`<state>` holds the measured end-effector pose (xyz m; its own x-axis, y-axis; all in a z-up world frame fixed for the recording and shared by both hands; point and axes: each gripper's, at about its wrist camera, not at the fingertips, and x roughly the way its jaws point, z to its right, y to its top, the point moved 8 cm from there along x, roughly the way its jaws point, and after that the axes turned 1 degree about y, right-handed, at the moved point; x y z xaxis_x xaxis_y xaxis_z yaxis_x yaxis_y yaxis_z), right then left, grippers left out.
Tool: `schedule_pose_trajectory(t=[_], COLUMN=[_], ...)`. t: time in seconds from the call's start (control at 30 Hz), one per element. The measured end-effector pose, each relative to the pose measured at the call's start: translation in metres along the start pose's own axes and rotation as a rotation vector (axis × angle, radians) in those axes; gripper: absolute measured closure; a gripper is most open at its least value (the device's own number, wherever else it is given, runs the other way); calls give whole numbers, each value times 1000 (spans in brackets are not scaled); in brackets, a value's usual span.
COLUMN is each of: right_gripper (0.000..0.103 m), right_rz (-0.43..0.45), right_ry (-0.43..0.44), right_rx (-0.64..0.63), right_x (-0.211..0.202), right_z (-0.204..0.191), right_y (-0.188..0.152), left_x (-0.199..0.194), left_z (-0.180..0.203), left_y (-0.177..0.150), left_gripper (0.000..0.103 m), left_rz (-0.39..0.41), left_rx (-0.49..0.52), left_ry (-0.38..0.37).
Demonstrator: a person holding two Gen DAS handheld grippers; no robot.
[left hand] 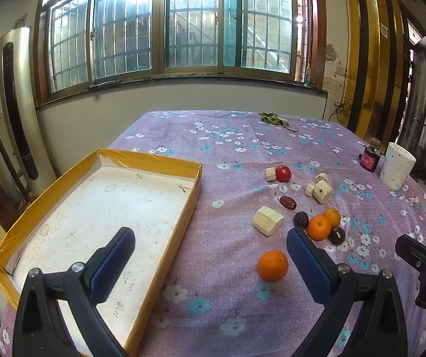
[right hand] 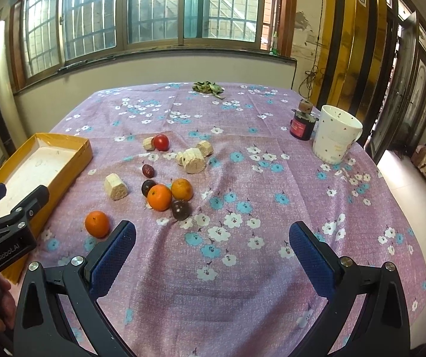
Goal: Organize fruits
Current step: 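Move both tools over the table toward the cluster of fruits, then grasp the dark plum with the right tool while the left tool grasps the orange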
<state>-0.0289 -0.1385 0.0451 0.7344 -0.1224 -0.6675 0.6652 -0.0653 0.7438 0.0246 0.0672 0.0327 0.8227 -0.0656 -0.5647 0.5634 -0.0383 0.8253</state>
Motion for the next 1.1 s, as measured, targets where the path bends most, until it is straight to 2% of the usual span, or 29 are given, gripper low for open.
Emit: schedule_pose_trajectory(t=[0.3, 0.37, 0.5, 0.63, 0.73, 0.83, 0.9, 1.03, 1.1], right_gripper=[0, 0, 0, 0, 0, 9, 25, 33, 46], right_rz=[2, -21, -94, -124, -170, -211, -237, -272, -284], right_ry=[52, 71, 54, 167, 244, 273, 305, 360, 390], right_rx=[-55, -78, -166, -185, -199, -219, -216, -197, -188], right_x=[8, 14, 40, 59, 78, 97, 105, 117, 120], right_z=[-5, -6, -7, -13, -22, -27, -30, -29, -30], right_y=[5, 5, 1, 3, 2, -2, -4, -8, -9], left_x=[-3, -2, 4, 13, 14, 16, 17, 22, 24], left_z=[-2, -3, -8, -3, 5, 12, 17, 23, 26], left_y=[0, -3, -10, -25, -35, -39, -39, -39, -40], left_gripper=[0, 0, 0, 0, 0, 0, 0, 0, 0], left_rz=[-4, -18, -75, -158, -205, -243, -255, -283, -297], left_rx=[-18, -6, 37, 120, 154, 167, 174, 166, 161], left_ry=[57, 85, 128, 142, 112, 83, 75, 51, 44])
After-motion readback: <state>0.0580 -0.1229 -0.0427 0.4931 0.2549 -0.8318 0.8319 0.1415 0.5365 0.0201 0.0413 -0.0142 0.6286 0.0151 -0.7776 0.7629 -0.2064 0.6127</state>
